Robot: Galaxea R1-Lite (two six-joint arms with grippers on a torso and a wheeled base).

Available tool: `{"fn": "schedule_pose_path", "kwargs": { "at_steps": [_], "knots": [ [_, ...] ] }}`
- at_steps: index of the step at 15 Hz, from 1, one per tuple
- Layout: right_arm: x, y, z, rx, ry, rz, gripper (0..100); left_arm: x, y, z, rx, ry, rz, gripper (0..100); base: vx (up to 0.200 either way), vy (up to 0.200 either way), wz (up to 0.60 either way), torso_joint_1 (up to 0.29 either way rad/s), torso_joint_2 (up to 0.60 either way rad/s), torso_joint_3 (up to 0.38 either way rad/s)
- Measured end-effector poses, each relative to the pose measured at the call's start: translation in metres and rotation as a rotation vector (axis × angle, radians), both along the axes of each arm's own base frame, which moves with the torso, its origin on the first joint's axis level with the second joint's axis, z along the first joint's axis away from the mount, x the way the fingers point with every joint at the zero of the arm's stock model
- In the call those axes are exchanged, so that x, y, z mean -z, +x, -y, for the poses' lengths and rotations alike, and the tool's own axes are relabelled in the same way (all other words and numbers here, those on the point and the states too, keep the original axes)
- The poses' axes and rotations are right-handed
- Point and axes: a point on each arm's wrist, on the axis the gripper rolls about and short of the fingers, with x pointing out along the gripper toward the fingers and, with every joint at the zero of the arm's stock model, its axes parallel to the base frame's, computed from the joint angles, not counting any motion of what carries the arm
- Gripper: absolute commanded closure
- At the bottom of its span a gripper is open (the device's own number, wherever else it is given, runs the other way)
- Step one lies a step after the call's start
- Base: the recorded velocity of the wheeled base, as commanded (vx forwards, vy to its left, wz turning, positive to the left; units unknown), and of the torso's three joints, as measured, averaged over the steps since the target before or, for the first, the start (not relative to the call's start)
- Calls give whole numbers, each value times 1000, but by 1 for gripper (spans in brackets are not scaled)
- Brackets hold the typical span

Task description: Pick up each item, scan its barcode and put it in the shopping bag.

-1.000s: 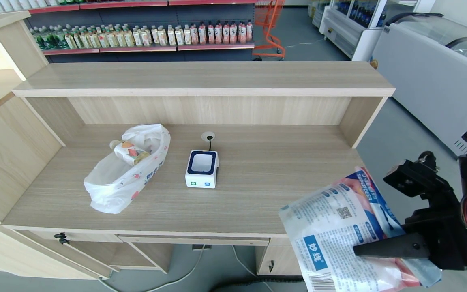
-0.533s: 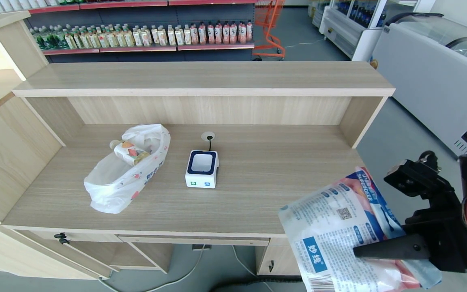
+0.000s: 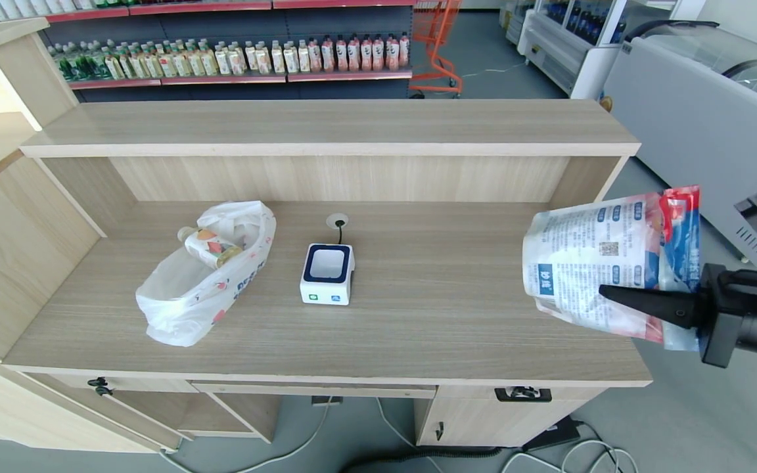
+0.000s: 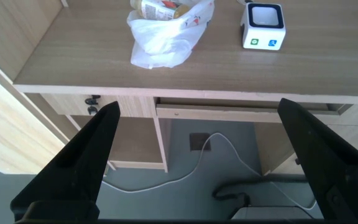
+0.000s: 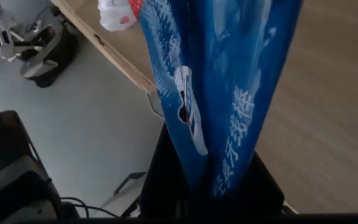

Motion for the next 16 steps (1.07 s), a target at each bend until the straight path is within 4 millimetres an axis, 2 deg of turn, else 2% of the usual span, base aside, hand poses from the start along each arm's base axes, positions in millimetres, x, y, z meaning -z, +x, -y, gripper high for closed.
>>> {"fn": "schedule_pose_path", "kwargs": {
  "at_steps": [2, 5, 10, 14, 16],
  "knots": [
    [-6, -4, 13, 77, -12, 39, 100, 0, 0, 0, 0, 0, 0, 0, 0, 0, 0, 0, 0, 0],
    [-7, -6, 20, 115, -15, 49, 100, 0, 0, 0, 0, 0, 0, 0, 0, 0, 0, 0, 0, 0],
    [-4, -8, 24, 137, -11, 33, 100, 0, 0, 0, 1, 0, 0, 0, 0, 0, 0, 0, 0, 0],
    [5, -14, 24, 136, -8, 1, 100, 0, 0, 0, 0, 2, 0, 0, 0, 0, 0, 0, 0, 0],
    [8, -17, 23, 135, -7, -8, 100, 0, 0, 0, 1, 4, 0, 0, 0, 200, 0, 2, -2, 7]
  ]
}}
